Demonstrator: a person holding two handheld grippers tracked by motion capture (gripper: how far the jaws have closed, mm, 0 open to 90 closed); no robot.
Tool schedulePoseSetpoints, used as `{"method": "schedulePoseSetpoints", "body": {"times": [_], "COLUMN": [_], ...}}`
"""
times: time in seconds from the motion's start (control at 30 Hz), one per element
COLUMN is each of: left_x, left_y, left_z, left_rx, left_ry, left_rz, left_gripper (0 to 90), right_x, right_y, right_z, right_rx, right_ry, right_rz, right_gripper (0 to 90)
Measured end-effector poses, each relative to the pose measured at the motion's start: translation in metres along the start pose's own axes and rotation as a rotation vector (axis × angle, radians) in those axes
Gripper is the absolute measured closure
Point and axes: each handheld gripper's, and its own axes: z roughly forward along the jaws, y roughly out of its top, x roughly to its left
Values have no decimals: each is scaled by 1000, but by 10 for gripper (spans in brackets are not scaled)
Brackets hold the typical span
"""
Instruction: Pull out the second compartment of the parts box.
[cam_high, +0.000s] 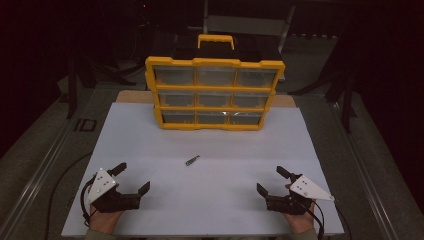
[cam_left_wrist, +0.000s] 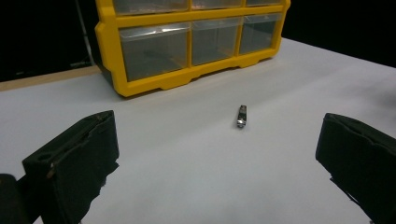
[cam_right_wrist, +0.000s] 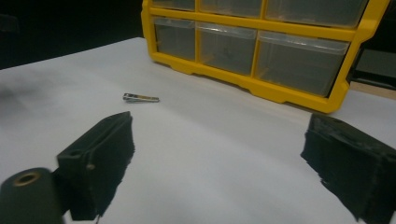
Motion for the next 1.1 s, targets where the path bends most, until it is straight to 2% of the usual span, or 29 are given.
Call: {"method": "schedulePoseSetpoints", "body": {"times": [0.23,0.6,0.9,1.1], "left_x": [-2,-3,-3,-4], "left_y": [-2,-3,-6,-6], "left_z": [3,5,9,9], "left_rx": [26,29,46,47], "left_ry": [4,15,24,26], "left_rz": [15,16,11,14], "left_gripper": [0,0,0,0], "right_x": [2,5,9,18], "right_y": [1,3,10,18], "right_z": [2,7,10,15], "right_rx": [9,29,43,59], "right_ry": [-2,-21,-30,-18], "right_rz": [3,21,16,-11], "right_gripper": [78,79,78,78]}}
